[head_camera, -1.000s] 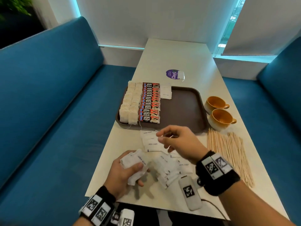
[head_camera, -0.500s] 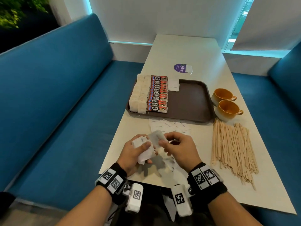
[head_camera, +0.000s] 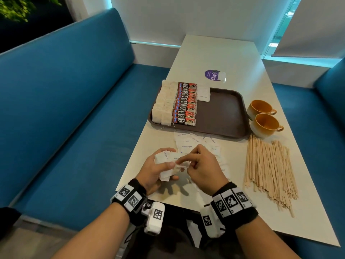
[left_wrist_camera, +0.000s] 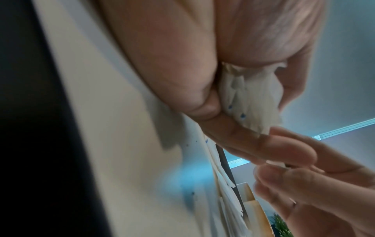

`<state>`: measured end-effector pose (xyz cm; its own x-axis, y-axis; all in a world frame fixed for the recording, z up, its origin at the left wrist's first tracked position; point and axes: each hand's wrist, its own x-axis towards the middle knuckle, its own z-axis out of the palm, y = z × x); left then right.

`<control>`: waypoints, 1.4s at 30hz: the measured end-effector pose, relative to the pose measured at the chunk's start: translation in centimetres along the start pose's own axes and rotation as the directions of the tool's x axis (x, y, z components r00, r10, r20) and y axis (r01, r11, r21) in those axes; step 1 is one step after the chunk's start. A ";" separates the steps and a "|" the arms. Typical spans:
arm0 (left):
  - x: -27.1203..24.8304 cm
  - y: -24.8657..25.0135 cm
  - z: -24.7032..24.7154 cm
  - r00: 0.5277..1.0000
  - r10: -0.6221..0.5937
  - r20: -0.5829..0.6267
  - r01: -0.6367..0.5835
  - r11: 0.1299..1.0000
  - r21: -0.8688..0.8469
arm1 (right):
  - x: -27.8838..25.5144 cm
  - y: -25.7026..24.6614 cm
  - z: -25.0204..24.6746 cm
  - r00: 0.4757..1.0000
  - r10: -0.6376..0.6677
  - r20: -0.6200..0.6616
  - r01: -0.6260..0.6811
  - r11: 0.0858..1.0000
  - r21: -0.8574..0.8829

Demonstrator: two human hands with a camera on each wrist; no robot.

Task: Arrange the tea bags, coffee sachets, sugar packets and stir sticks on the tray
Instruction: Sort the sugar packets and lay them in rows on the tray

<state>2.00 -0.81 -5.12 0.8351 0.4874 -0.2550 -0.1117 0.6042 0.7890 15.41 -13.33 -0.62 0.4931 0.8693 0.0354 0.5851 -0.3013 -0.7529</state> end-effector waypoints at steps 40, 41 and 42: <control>0.3 0.1 -0.4 0.999 -0.037 0.032 0.042 0.989 -0.139 | 3.5 2.5 -4.5 0.967 0.255 0.012 -0.214 0.782 0.585; 0.4 0.0 -0.4 0.999 -0.025 0.042 0.031 0.989 -0.142 | 4.5 2.6 -5.2 0.969 0.248 -0.013 -0.192 0.780 0.595; 0.5 -0.1 -0.4 0.999 -0.012 0.049 0.019 0.989 -0.147 | 5.5 2.8 -6.1 0.969 0.244 -0.039 -0.172 0.781 0.600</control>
<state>2.24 -0.40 -5.53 0.8617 0.4488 -0.2368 -0.1739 0.6995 0.6931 23.67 -11.72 1.48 0.6455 0.7537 -0.1235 -0.0141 -0.1500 -0.9886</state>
